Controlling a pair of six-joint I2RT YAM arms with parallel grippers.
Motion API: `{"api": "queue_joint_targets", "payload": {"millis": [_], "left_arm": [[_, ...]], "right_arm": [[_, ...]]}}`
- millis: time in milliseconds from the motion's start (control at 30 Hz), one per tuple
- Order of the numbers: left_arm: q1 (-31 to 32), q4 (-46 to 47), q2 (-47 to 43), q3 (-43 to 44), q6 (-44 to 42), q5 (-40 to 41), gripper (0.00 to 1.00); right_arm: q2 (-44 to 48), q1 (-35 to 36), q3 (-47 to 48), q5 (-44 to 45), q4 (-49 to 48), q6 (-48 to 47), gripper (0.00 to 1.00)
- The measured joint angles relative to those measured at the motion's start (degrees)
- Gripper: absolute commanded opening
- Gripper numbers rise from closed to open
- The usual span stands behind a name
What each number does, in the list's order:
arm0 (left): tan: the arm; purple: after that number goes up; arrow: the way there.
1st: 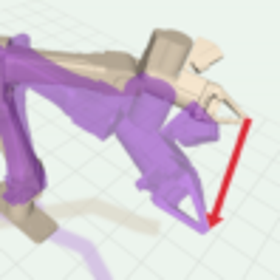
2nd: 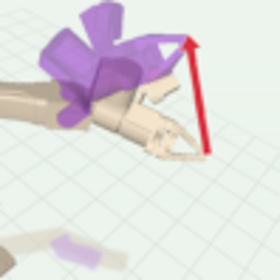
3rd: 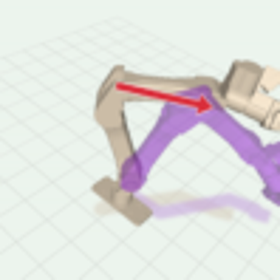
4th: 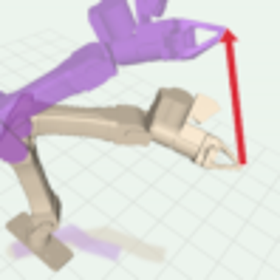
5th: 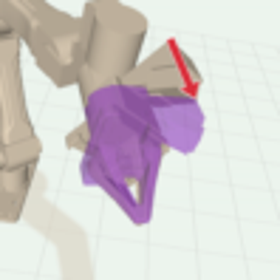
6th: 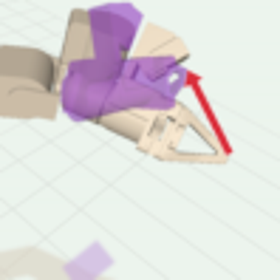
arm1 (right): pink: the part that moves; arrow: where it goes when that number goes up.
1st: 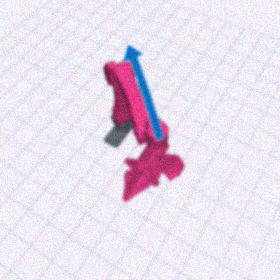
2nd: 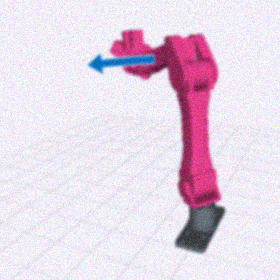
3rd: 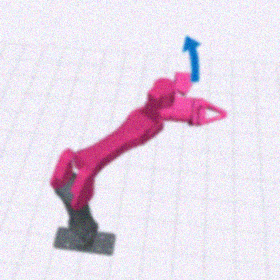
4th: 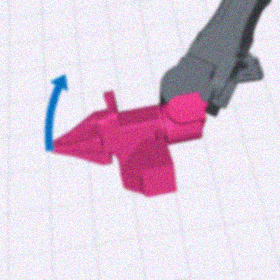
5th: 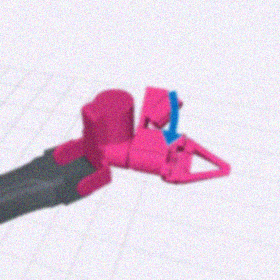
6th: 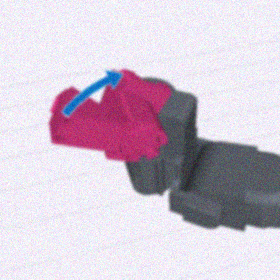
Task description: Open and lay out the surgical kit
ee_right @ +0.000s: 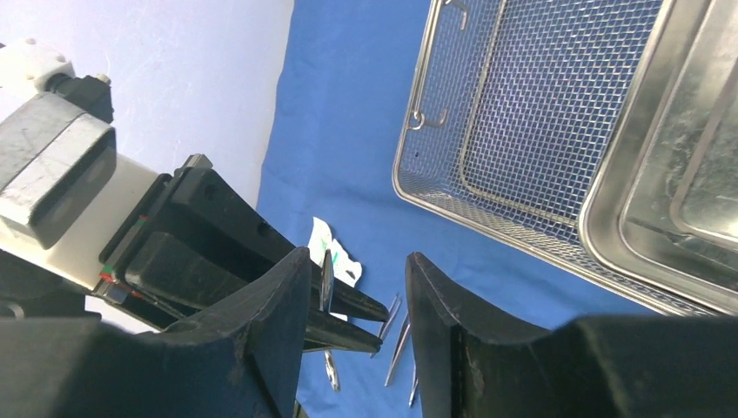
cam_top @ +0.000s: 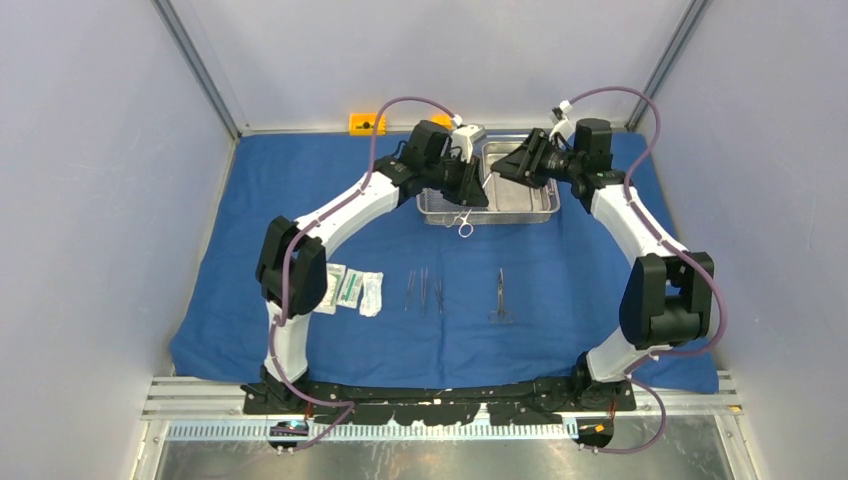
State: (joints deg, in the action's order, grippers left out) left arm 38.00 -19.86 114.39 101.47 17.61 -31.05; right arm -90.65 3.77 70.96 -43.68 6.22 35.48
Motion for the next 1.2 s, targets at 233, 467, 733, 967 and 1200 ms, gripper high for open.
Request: {"api": "queue_joint_targets", "payload": {"millis": [233, 467, 733, 967, 1200], "left_arm": [[0.3, 0.3, -0.3, -1.0, 0.0, 0.2, 0.00], [0.3, 0.3, -0.3, -1.0, -0.1, 1.1, 0.00], [0.3, 0.2, -0.3, -1.0, -0.8, 2.4, 0.13], [0.6, -5.8, -0.1, 2.1, -3.6, 6.0, 0.35], [1.1, -10.1, 0.2, 5.9, -6.6, 10.6, 0.39]], "right_arm": [[-2.2, 1.4, -0.4, -2.2, -3.4, 3.0, 0.40], [-3.8, 2.6, -0.8, -4.0, -6.1, 5.2, 0.22], [-3.9, 2.8, -1.1, -4.2, -6.4, 4.7, 0.00], [-3.9, 2.9, -1.1, -3.1, -4.2, 2.8, 0.00], [-3.9, 2.9, -1.1, 0.0, 0.6, 0.1, 0.00]]}}
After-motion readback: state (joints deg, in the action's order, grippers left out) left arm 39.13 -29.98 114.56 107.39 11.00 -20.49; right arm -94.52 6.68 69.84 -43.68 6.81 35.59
